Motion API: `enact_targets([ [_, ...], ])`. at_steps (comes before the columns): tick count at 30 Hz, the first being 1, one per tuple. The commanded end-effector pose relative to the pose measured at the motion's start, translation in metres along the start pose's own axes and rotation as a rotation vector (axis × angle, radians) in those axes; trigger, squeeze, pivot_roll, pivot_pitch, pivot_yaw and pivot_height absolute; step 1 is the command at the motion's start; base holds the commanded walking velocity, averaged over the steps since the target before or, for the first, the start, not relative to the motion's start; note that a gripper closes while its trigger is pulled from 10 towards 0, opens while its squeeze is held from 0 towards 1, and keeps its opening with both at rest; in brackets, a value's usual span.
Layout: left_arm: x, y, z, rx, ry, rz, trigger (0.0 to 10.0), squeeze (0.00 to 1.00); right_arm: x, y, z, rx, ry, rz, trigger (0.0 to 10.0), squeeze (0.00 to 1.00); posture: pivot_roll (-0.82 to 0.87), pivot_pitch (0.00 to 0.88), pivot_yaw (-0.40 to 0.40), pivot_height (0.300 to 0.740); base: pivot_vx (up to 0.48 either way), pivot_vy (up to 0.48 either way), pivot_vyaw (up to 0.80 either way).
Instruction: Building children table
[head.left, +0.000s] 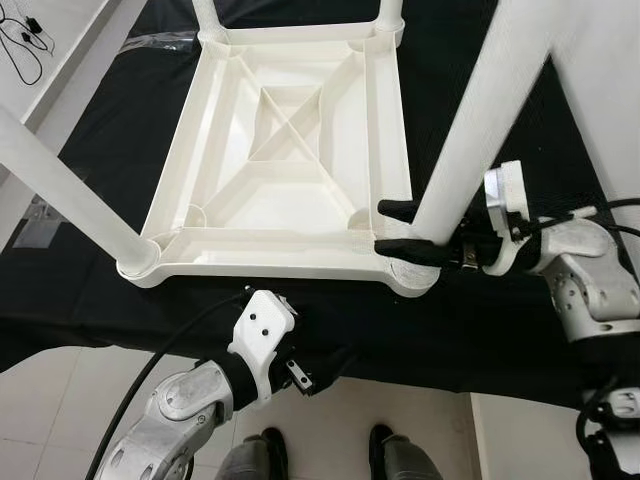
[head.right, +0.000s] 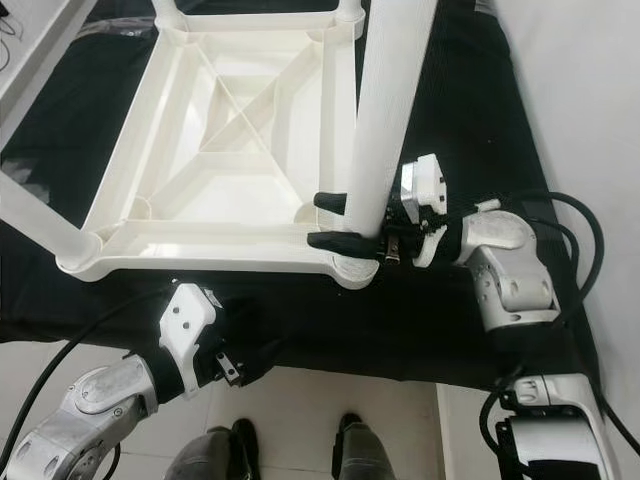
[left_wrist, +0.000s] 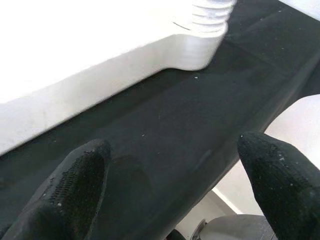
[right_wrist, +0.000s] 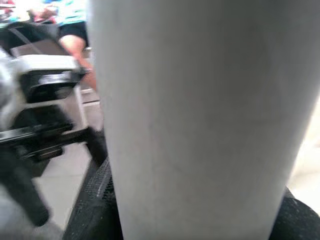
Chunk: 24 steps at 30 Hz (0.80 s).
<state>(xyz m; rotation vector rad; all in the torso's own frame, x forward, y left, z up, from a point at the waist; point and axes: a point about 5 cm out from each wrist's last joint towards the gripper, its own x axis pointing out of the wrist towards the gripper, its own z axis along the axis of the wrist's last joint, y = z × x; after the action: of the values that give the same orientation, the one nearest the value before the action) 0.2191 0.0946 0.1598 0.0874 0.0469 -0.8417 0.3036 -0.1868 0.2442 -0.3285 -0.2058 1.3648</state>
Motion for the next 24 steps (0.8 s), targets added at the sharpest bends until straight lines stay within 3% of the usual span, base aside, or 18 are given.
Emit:
enact_targets([
  [1, -0.002, -0.002, -0.005, -0.005, 0.03, -0.007, 10.0, 0.0, 0.01, 0.018, -0.023, 0.105, 0.046, 0.112, 10.0, 0.0, 0.1, 0.337, 0.044, 0.74, 0.0, 0.0, 0.0],
  [4, -0.002, -0.001, -0.004, -0.003, 0.03, -0.007, 10.0, 0.0, 0.012, 0.025, -0.028, 0.109, 0.045, 0.135, 10.0, 0.0, 0.11, 0.336, 0.043, 0.74, 0.0, 0.0, 0.0],
  [8, -0.003, -0.001, -0.005, -0.001, 0.032, -0.004, 10.0, 0.0, 0.017, 0.031, -0.037, 0.076, 0.131, 0.175, 10.0, 0.0, 0.11, 0.336, 0.046, 0.74, 0.0, 0.0, 0.0],
  [12, -0.003, 0.0, -0.005, 0.001, 0.034, -0.004, 10.0, 0.0, 0.02, 0.031, -0.038, 0.061, 0.166, 0.186, 10.0, 0.0, 0.11, 0.336, 0.047, 0.74, 0.0, 0.0, 0.0],
  [24, -0.002, 0.0, -0.005, 0.005, 0.034, -0.002, 10.0, 0.0, 0.039, 0.025, -0.032, 0.106, 0.113, 0.24, 10.0, 0.0, 0.11, 0.335, 0.044, 0.74, 0.0, 0.0, 0.0],
])
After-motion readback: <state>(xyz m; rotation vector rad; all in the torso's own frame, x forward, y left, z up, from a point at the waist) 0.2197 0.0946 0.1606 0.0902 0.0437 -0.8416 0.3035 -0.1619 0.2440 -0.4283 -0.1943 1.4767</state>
